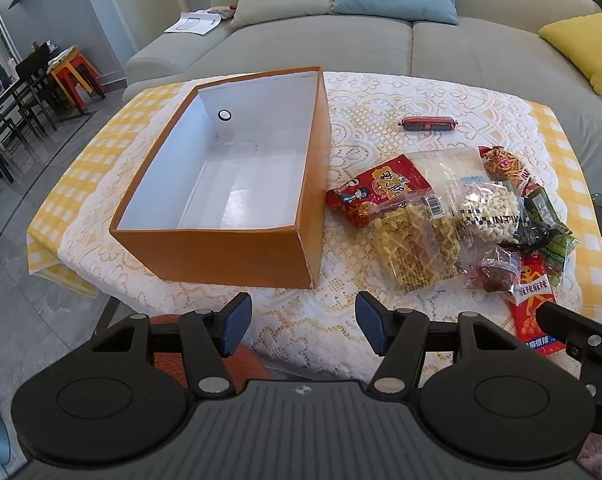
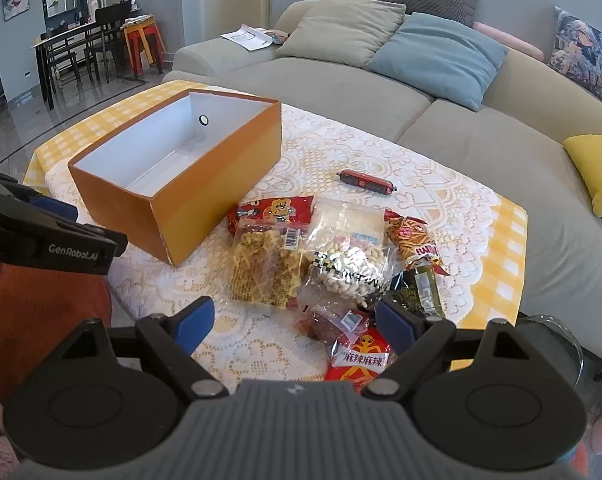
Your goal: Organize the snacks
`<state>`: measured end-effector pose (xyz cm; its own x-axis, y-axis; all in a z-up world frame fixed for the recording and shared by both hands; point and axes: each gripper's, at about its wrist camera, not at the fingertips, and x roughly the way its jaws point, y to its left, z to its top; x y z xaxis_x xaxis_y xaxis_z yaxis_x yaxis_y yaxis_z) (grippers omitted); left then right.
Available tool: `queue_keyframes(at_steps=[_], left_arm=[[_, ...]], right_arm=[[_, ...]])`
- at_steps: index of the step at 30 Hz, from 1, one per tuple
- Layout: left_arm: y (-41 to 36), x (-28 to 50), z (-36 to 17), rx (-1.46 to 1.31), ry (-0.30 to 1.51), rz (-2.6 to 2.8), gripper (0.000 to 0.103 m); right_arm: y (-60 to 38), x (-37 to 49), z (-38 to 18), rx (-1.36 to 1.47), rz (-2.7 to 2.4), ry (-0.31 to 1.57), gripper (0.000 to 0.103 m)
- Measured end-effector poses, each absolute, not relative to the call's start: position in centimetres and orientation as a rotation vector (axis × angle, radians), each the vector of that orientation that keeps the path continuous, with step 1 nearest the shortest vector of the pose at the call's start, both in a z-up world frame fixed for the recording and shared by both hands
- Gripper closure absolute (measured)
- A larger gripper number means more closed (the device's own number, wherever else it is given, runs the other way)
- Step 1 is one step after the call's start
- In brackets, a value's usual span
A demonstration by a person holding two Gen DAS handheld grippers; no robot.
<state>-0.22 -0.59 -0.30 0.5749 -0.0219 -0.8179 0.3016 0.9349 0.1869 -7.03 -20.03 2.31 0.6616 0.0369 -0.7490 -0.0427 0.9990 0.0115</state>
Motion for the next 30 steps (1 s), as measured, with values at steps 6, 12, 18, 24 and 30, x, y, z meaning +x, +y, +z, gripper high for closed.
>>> queue_keyframes(at_steps=[6, 12, 18, 24, 30], left_arm=[[-0.73, -0.3, -0.22, 0.324, 0.942, -0.202, 0.032], [-0.77, -0.29, -0.21, 0.324, 0.942, -0.201, 0.032], [-0.87, -0.29, -0.17, 0.323, 0.941, -0.202, 0.032], [-0.9, -0.29, -0.13, 0.322, 0.942, -0.203, 0.032], [-0.97, -0.33, -0.12, 0.32, 0.943, -0.203, 0.032]], right_arm=[[-19.79, -7.03, 2.36, -0.016, 0.051, 0.851, 0.017], [-19.64, -7.06, 2.44, -0.023, 0.054, 0.85, 0.017], [-19.68, -7.1, 2.57, -0.023, 0.05, 0.85, 0.017], [-19.69, -7.08, 2.55, -0.023, 0.049, 0.85, 0.017], [-19.68, -7.08, 2.59, -0.024, 0.048, 0.851, 0.017]])
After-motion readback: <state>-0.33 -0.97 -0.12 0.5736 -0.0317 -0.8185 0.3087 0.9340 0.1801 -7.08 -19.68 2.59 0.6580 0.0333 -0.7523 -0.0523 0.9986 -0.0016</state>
